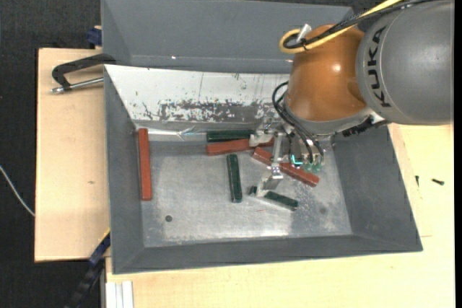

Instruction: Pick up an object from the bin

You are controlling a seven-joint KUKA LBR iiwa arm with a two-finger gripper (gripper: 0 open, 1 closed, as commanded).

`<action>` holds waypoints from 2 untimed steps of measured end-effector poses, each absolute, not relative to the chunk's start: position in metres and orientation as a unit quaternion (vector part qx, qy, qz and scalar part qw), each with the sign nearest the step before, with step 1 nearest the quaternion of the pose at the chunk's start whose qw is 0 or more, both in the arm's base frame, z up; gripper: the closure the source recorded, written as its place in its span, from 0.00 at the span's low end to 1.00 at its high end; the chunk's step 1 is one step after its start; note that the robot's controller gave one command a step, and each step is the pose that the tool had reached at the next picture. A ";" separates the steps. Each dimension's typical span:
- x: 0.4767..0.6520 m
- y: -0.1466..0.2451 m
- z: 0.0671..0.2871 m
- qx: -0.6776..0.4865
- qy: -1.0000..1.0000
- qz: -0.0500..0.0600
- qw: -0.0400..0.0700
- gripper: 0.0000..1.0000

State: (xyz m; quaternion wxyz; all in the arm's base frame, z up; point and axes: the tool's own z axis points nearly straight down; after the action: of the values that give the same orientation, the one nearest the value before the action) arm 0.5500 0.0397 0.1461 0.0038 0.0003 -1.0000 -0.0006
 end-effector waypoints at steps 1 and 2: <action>0.551 0.040 0.150 0.000 -1.000 -0.001 0.000 0.00; 0.532 0.021 0.115 -0.010 -1.000 -0.001 -0.003 0.00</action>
Offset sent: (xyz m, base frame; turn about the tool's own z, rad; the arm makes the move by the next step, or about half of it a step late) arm -0.0326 -0.0330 -0.0555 0.0368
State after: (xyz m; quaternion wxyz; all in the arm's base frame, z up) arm 0.5320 0.0207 0.1147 -0.0031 -0.0104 -0.9999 -0.0011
